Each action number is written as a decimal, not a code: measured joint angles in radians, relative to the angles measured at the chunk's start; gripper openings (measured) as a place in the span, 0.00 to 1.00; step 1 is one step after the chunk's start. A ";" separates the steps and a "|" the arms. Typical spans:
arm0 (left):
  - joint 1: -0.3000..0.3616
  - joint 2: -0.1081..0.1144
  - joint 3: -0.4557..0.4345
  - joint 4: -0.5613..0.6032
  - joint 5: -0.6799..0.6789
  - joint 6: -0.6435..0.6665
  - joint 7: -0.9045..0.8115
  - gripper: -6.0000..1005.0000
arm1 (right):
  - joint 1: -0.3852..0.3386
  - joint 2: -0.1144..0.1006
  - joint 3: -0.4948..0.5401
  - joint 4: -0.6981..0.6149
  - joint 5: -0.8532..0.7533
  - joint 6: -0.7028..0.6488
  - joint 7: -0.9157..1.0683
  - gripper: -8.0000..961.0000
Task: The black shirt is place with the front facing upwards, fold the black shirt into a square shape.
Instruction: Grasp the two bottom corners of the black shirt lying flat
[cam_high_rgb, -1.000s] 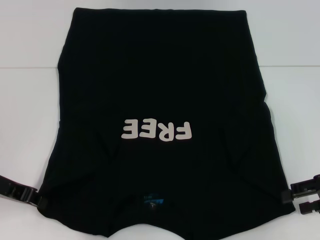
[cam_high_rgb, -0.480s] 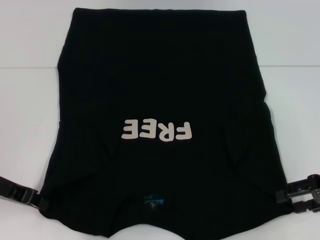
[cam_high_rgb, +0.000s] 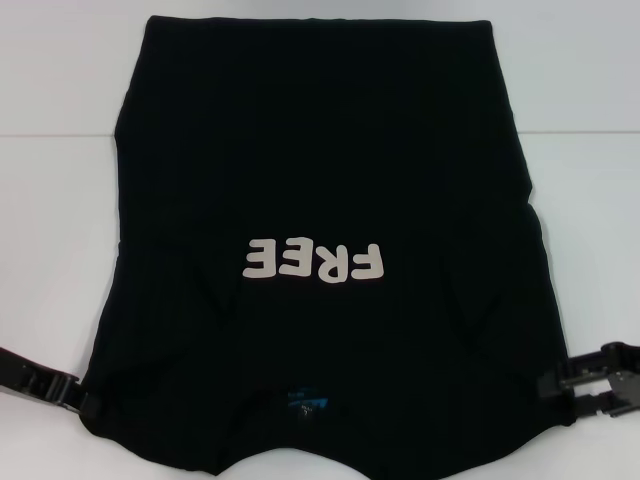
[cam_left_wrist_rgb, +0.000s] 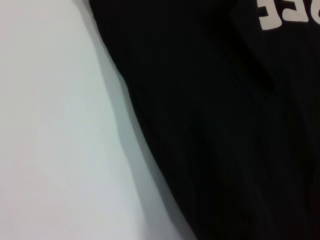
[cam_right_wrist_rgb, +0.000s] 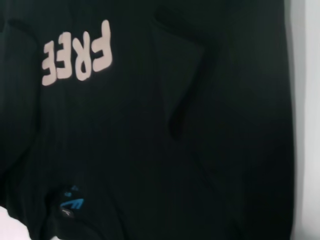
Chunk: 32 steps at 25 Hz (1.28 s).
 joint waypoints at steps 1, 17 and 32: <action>-0.001 0.000 0.000 0.000 0.000 0.000 0.000 0.07 | 0.001 0.000 0.000 0.000 0.010 -0.001 -0.001 0.83; -0.004 0.000 0.000 -0.002 0.003 0.003 0.000 0.07 | 0.029 0.007 -0.021 0.013 0.038 -0.005 -0.006 0.79; -0.005 0.000 0.000 -0.002 0.003 0.004 0.000 0.07 | 0.067 0.019 -0.086 0.029 0.040 -0.012 0.001 0.75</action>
